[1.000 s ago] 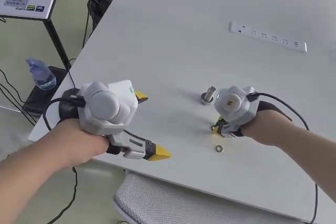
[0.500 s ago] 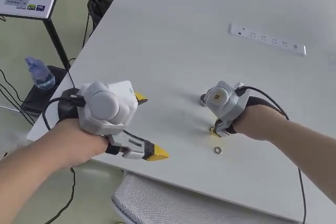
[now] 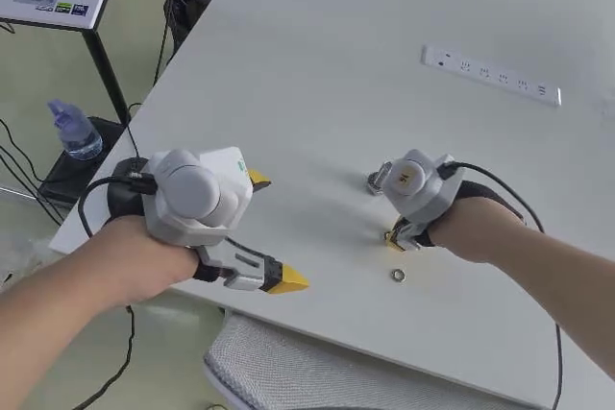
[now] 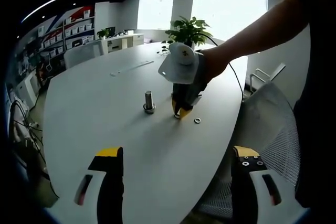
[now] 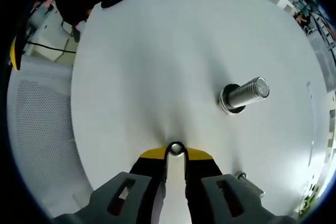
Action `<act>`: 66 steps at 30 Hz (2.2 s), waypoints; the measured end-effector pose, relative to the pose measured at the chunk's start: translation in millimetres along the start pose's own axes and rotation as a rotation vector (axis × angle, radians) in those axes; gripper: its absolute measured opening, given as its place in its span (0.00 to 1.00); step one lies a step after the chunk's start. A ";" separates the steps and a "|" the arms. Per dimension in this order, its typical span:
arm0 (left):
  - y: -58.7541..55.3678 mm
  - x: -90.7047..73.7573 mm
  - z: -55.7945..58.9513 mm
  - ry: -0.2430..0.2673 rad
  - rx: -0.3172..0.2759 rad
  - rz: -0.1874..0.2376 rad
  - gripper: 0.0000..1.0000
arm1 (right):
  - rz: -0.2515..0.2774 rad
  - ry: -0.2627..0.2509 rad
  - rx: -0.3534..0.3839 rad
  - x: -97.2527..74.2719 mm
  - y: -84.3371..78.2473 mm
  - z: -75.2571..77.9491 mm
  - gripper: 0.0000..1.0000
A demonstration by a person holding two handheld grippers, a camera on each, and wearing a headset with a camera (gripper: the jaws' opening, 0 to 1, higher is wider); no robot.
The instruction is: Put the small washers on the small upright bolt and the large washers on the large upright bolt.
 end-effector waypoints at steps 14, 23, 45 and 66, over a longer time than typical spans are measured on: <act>-0.6 -1.6 -0.4 0.021 -0.001 -0.011 0.84 | 0.023 0.024 0.000 -7.1 -1.7 -0.3 0.12; 0.7 -1.3 -2.1 0.036 -0.014 0.000 0.84 | 0.030 0.010 0.024 -24.2 -17.2 12.6 0.12; 11.4 7.5 2.3 0.043 -0.021 0.013 0.85 | 0.035 -0.019 0.117 -59.5 -79.5 41.2 0.12; 9.4 10.8 3.3 0.053 -0.037 0.002 0.85 | 0.055 -0.055 0.122 -87.0 -73.7 71.1 0.12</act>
Point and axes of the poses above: the centre of the closed fingertips' face, and the gripper's own axes: x roughly forward along the fingers, z roughly to its right, y roughly out of its top, the point moved 1 cm from there along -x, roughly backward along the fingers, and after that the axes turned 4 degrees about -z, right-handed, at the moved point
